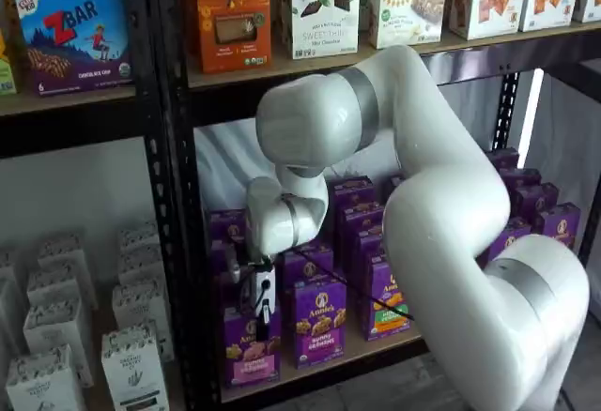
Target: Pick up the purple box with a pink patch in the middle, on the bottom shelf, the first box from the left
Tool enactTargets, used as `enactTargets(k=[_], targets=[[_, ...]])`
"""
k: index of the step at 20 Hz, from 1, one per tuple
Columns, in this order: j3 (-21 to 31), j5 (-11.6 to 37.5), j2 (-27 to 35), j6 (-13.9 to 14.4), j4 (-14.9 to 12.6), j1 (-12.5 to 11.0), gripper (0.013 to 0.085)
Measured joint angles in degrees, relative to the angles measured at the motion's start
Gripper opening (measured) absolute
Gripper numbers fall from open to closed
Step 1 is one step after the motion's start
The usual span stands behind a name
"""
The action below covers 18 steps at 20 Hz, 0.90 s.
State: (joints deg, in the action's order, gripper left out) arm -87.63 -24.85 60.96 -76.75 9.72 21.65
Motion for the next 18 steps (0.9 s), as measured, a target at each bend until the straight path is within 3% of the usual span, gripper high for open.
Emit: enactTargets(k=[6,15,16,18], targets=[[0.31,0.27,-0.26,-0.91,0.96,-0.05,0.033],[0.08,-0.13,-0.34,-0.73,0.81,-0.04,0.033],[0.07,-0.16,-0.35,-0.92,1.07,0.01,0.029],[0.01,-0.2,-0.36,-1.12,1.36,0.08,0.029]])
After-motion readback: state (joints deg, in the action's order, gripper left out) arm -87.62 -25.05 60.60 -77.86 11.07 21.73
